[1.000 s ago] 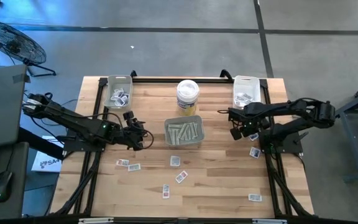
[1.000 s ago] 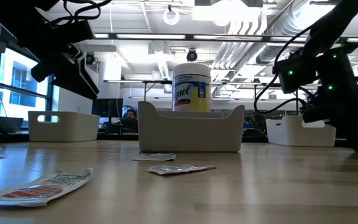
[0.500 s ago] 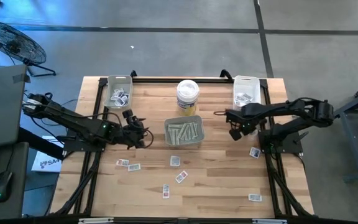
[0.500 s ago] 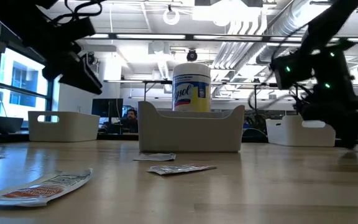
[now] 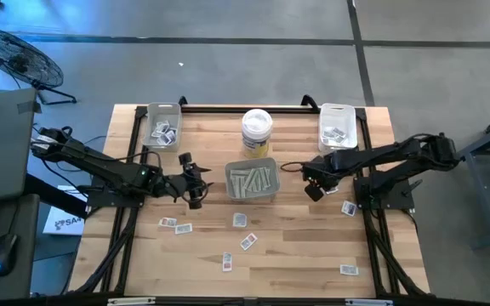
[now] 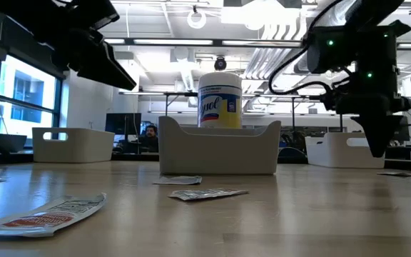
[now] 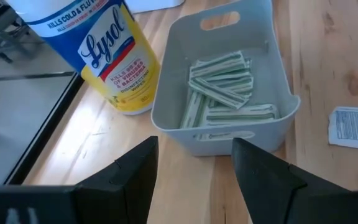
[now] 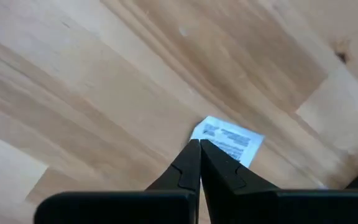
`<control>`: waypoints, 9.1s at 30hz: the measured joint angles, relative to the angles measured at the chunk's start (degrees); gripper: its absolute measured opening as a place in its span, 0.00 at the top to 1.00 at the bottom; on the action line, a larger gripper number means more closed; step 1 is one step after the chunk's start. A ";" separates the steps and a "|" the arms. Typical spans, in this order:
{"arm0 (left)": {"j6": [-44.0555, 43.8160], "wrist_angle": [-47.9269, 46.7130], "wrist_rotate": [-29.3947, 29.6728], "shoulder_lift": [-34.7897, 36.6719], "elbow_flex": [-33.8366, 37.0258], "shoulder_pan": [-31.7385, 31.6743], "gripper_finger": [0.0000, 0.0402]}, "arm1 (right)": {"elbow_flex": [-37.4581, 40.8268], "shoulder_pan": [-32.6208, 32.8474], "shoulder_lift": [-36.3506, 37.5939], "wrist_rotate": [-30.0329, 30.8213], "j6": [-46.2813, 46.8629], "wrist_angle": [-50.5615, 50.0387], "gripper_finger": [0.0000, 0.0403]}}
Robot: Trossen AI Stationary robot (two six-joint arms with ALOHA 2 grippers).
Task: Pick & Place First Aid Supplies
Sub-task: Put the alcohol pad into the top gray bin, then put the ointment pack into the white bin
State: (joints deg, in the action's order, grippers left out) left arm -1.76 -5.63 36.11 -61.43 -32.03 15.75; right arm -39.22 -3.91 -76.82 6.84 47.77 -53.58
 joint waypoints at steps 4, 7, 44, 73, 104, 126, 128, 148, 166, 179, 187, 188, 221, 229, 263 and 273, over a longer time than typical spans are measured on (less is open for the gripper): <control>-0.06 -0.09 0.07 0.00 0.00 0.00 0.50 | 1.36 1.47 0.00 -1.15 2.29 -0.09 0.95; -0.15 -0.40 0.05 0.00 0.00 -0.02 0.50 | 2.43 2.54 0.00 -3.70 3.00 0.37 0.89; -0.15 -0.55 0.07 0.00 0.00 -0.01 0.50 | 4.90 8.06 0.04 -5.89 -10.76 9.34 0.77; -0.44 -0.53 -0.21 0.00 0.00 -0.02 0.50 | 8.92 8.82 0.17 -3.14 -11.84 11.35 0.87; 11.70 21.49 -26.97 -6.52 -0.09 0.04 0.50 | -6.73 24.74 -0.39 -5.49 -35.91 58.79 0.99; 21.00 44.75 -42.13 -18.40 -1.89 0.00 0.50 | -9.57 16.96 -19.33 -25.62 -52.76 92.04 1.00; 20.93 44.75 -42.14 -18.38 -1.94 0.00 0.50 | -11.01 16.37 -20.62 -26.91 -52.77 92.03 1.00; 16.24 44.98 -40.76 -18.45 -1.92 -0.04 0.98 | -12.48 14.04 -21.55 -22.35 -53.39 91.06 0.99; 11.24 10.60 2.94 0.93 -1.92 3.44 1.00 | -12.48 23.79 -13.23 3.82 -55.74 72.85 0.65; -13.38 -21.39 24.12 14.80 -1.86 -23.53 1.00 | -12.48 25.17 -12.96 20.70 -55.63 70.90 0.64; -12.18 -21.09 15.24 9.12 -1.88 -46.40 1.00 | -12.48 22.67 -12.96 15.30 -53.56 70.71 0.64; -12.49 -21.26 13.57 7.72 -1.88 -48.57 1.00 | -12.48 22.39 -12.96 15.04 -52.94 70.71 0.64; -22.03 -35.45 -3.85 -24.22 -17.90 -66.01 0.96 | -12.46 20.75 -12.96 11.89 -50.11 69.21 0.65; -20.83 -34.77 -3.85 -24.22 -17.90 -66.01 0.76 | -12.46 20.73 -12.96 20.86 -46.96 69.19 0.65; -13.41 -48.52 -32.83 1.79 -14.42 -15.26 0.99 | -12.46 20.58 -12.96 16.60 -50.50 70.17 0.65; -35.80 -51.09 -41.35 0.63 -3.68 -1.73 0.99 | -12.43 18.83 -12.96 15.11 -50.70 70.55 0.65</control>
State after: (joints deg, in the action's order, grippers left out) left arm -37.56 -56.72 -5.24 -60.80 -35.71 14.02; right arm -51.66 14.92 -89.78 21.95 -2.93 16.97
